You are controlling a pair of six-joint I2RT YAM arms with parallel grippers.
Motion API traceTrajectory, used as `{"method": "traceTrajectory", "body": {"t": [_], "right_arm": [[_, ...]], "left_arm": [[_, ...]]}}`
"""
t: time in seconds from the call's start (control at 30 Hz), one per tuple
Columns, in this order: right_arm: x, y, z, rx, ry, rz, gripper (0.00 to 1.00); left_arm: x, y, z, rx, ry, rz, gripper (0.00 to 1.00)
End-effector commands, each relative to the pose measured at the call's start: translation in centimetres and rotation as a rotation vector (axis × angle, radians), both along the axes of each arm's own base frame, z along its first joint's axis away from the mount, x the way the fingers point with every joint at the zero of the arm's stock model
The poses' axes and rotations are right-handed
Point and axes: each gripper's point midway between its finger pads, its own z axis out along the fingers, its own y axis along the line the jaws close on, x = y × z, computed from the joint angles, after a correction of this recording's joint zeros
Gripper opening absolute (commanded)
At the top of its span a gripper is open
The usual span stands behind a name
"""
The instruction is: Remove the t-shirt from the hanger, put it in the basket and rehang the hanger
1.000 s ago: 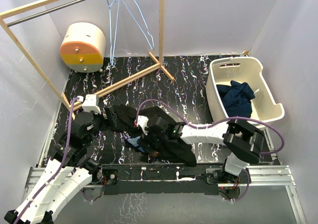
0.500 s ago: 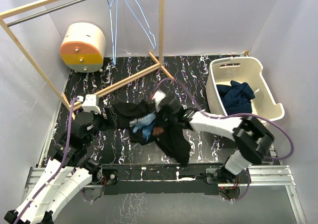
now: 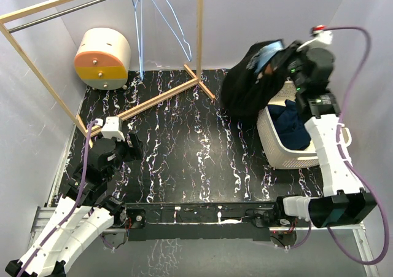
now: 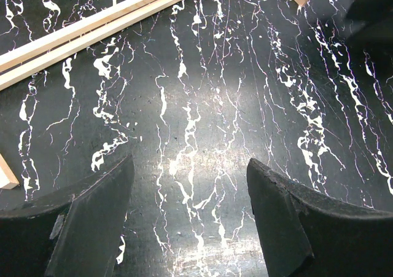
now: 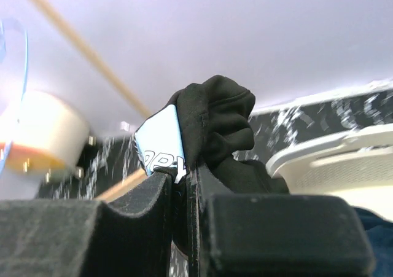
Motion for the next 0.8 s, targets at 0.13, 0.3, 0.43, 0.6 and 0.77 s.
{"method": "traceTrajectory", "body": {"t": [0.13, 0.3, 0.43, 0.6, 0.77], "right_arm": [[-2.6, -12.8, 16.0, 0.174, -0.259, -0.349, 0.08], [-3.8, -17.8, 20.6, 0.178, -0.319, -0.427, 0.08], [-4.5, -19.3, 20.2, 0.189, -0.312, -0.463, 0.08], [-4.8, -18.6, 18.0, 0.205, -0.291, -0.423, 0.08], [-2.9, -16.8, 10.6, 0.234, -0.143, -0.295, 0.08]], "left_arm": [[0.0, 0.0, 0.0, 0.004, -0.002, 0.0, 0.72], [0.1, -0.2, -0.1, 0.007, 0.0, -0.016, 0.72], [0.2, -0.4, -0.1, 0.01, 0.001, -0.025, 0.72], [0.3, -0.7, -0.3, 0.012, 0.004, -0.042, 0.72], [0.3, -0.9, -0.4, 0.015, 0.013, -0.051, 0.72]]}}
